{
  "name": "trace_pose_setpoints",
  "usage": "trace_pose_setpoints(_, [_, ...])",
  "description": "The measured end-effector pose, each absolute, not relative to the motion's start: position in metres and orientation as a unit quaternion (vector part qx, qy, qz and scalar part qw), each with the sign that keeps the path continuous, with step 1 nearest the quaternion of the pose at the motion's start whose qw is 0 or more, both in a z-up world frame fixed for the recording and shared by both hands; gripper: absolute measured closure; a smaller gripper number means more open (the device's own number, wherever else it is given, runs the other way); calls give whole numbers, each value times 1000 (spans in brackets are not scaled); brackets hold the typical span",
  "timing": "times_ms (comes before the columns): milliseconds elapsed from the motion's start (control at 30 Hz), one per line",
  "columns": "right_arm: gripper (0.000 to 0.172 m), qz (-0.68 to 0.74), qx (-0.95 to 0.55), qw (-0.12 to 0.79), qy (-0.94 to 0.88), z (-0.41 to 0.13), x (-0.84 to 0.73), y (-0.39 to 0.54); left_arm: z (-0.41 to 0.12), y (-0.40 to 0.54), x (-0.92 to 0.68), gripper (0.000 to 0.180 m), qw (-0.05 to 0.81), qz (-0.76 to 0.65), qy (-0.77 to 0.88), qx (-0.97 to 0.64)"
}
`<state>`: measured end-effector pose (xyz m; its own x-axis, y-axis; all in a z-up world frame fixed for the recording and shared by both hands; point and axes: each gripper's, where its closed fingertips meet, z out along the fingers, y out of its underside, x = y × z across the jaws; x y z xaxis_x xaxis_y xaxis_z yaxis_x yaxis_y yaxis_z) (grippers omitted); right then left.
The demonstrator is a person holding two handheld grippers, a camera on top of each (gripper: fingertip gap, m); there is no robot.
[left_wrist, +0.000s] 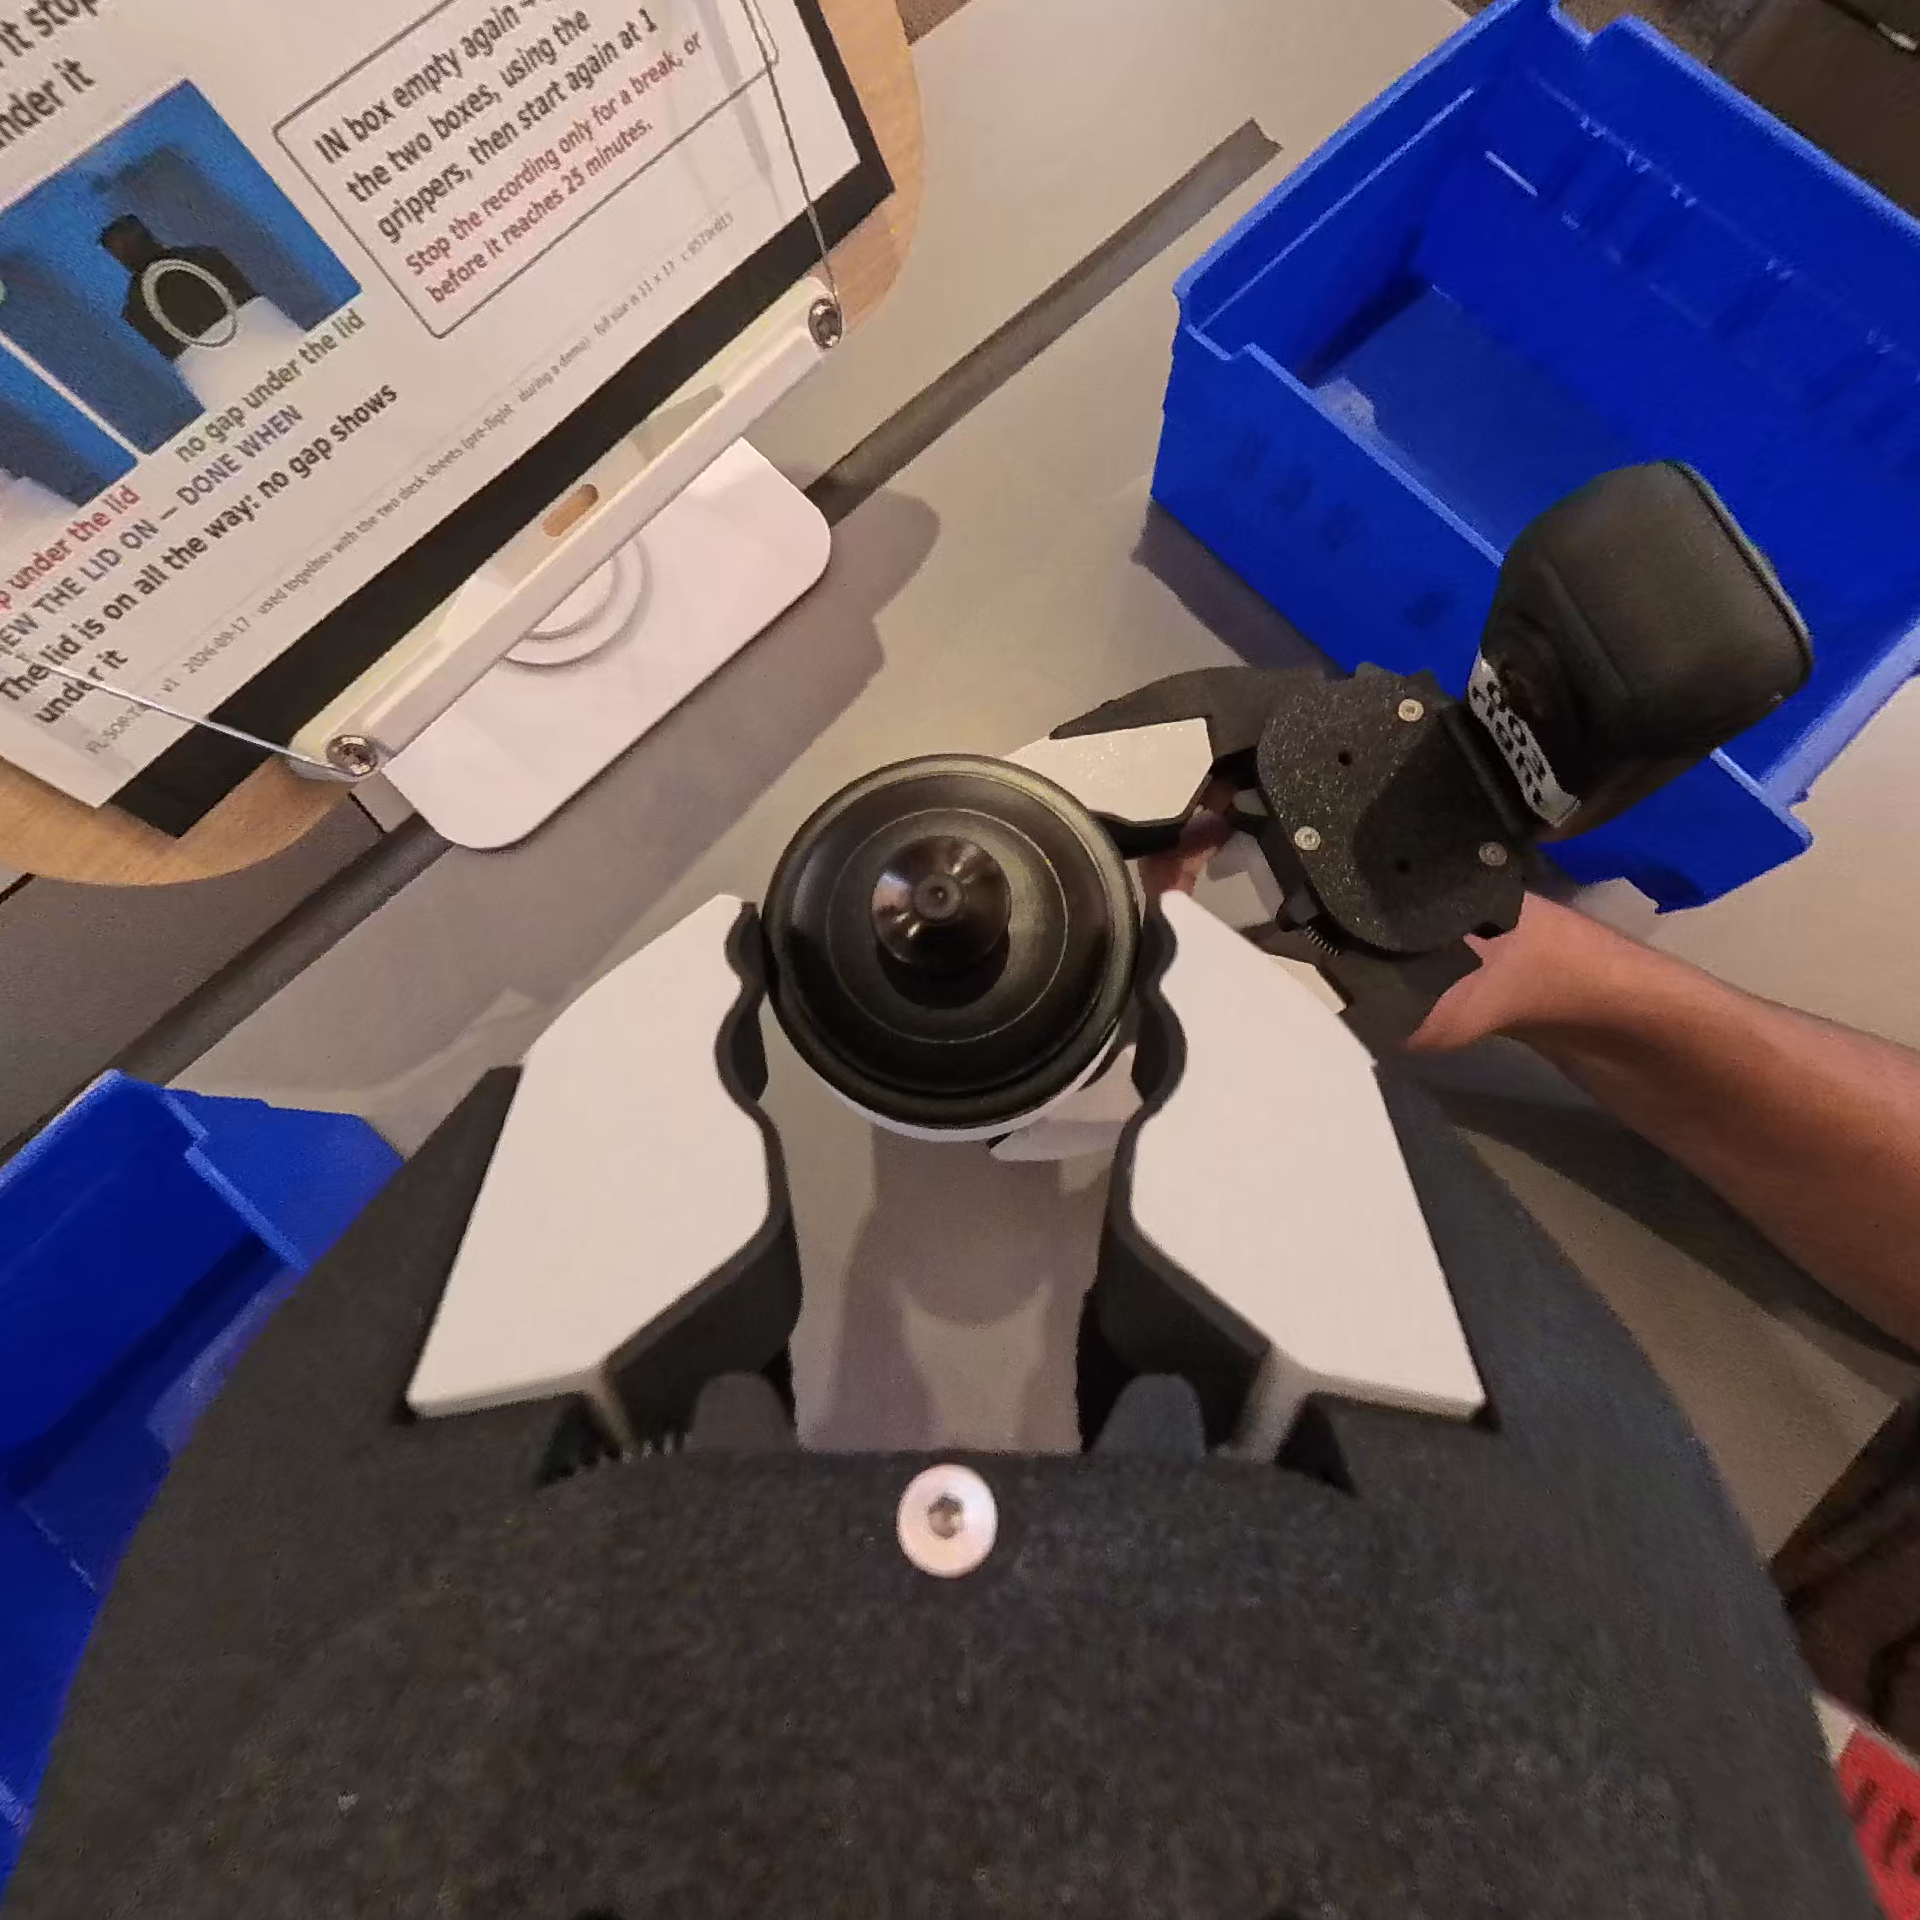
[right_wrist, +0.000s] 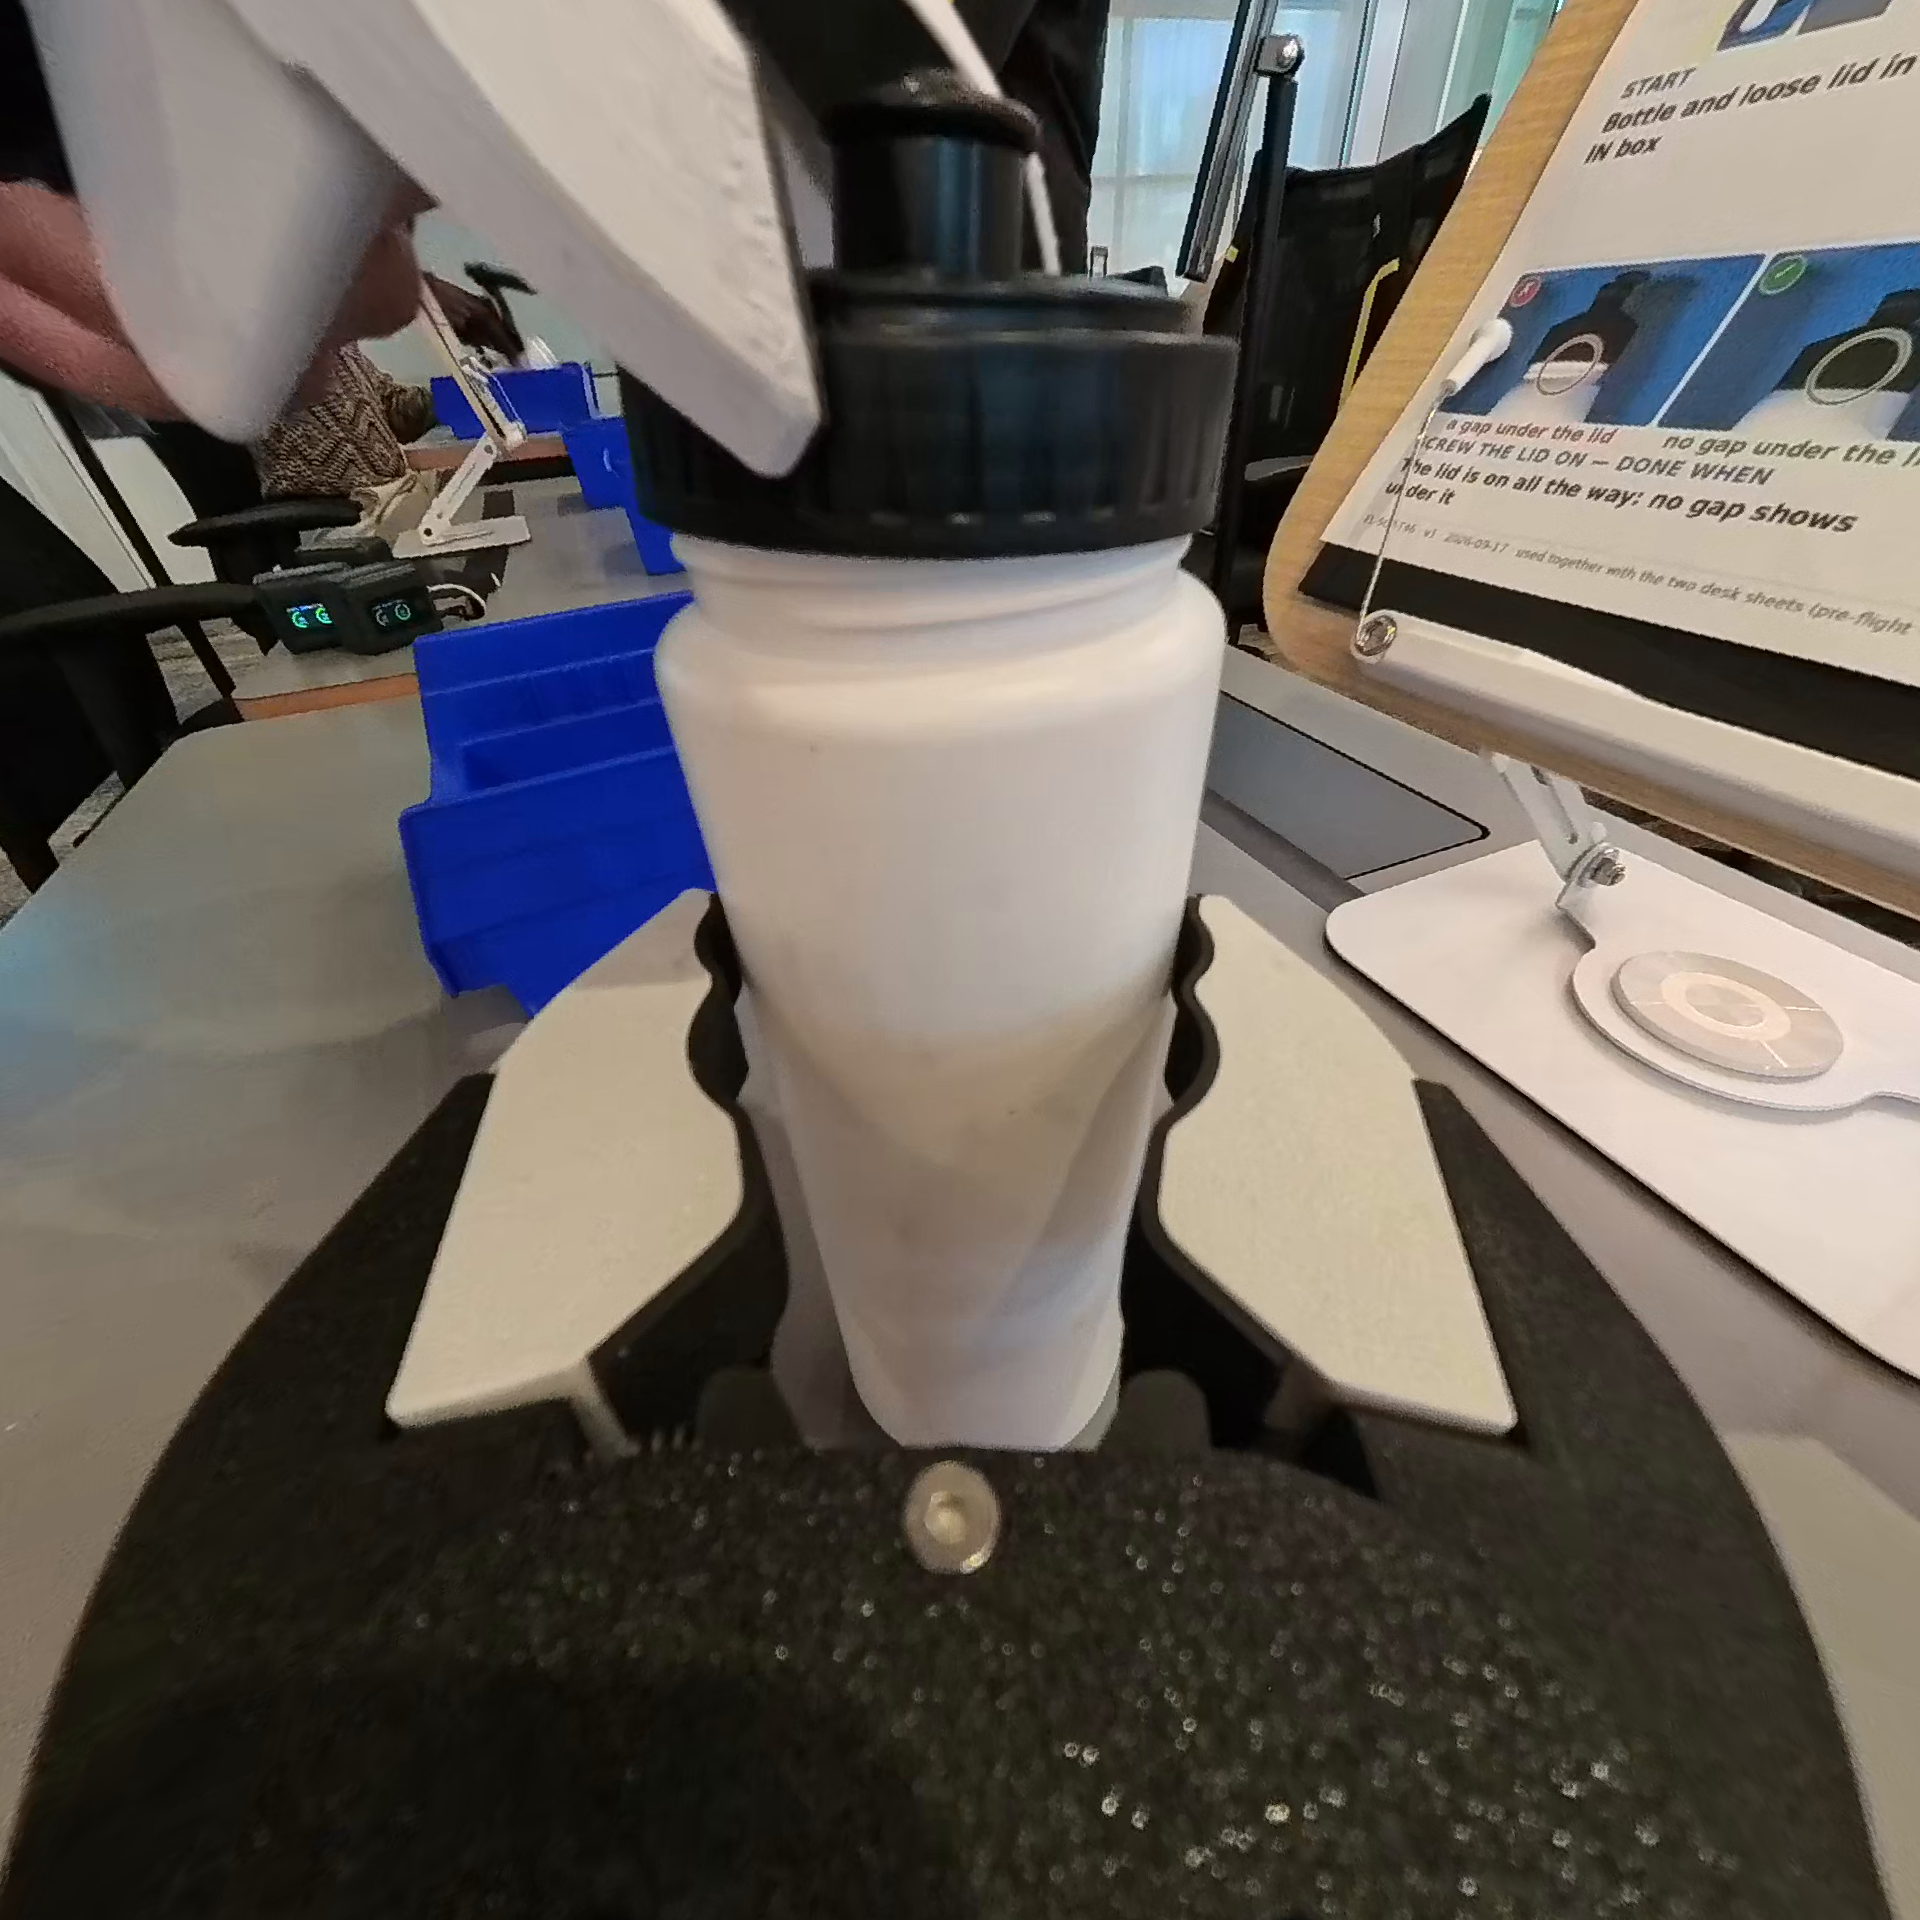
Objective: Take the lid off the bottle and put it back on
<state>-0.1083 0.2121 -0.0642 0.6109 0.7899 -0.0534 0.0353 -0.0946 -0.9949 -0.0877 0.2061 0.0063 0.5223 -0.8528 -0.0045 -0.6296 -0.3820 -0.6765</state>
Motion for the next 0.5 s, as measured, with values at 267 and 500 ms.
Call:
trace_pose_setpoints(267, [92, 311, -673, 597, -308, -64, -109, 212, 5, 208, -89, 112, 375, -135, 376, -836])
trace_pose_setpoints(500, [92, 307, -672, 598, -309, -65, -109, 211, 5, 205, -88, 112, 374, -153, 416, -815])
